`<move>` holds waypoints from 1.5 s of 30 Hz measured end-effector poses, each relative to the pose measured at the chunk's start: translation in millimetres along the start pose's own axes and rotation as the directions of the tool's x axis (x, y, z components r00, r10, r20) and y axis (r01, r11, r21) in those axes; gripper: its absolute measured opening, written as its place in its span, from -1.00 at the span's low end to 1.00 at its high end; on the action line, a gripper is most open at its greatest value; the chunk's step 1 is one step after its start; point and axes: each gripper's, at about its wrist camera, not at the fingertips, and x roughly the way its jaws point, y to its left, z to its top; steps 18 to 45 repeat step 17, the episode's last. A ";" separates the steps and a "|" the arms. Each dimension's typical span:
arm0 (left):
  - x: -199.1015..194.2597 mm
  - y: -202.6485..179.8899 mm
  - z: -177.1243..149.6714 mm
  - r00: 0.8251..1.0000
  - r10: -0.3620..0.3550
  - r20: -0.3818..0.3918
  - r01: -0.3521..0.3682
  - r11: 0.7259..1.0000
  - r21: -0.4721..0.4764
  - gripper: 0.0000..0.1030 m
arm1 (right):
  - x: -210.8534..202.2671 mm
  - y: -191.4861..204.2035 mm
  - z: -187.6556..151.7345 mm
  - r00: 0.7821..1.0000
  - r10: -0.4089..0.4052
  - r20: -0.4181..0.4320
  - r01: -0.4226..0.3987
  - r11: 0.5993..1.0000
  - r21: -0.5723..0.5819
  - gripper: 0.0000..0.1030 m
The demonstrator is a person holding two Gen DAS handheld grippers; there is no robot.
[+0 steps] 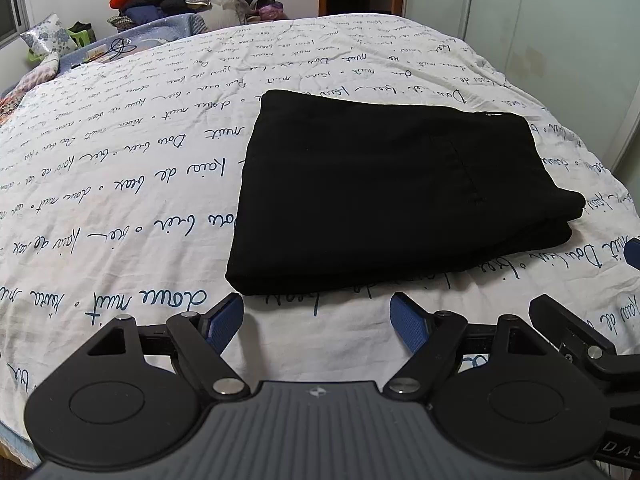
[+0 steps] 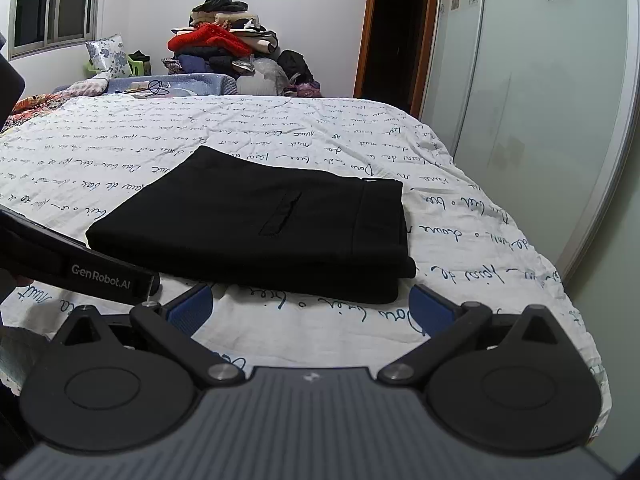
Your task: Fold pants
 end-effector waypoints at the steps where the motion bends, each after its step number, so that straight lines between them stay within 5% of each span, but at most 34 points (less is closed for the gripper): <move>1: 0.3 -0.1 0.3 1.000 0.000 0.001 0.000 1.000 0.000 0.56 | 0.0 -0.2 0.1 1.000 0.002 0.000 -0.002 1.000 -0.001 1.00; 10: 2.5 -1.4 -0.8 1.000 -0.005 0.004 0.005 1.000 0.016 0.56 | 0.2 -0.2 0.6 1.000 0.005 0.001 -0.005 1.000 -0.009 1.00; 17: -13.7 26.7 5.7 0.995 0.023 0.097 -0.019 0.999 -0.041 0.56 | 0.5 0.2 2.6 0.999 0.037 0.040 -0.035 0.999 -0.040 1.00; 45: -13.7 26.7 5.7 0.995 0.023 0.097 -0.019 0.999 -0.041 0.56 | 0.5 0.2 2.6 0.999 0.037 0.040 -0.035 0.999 -0.040 1.00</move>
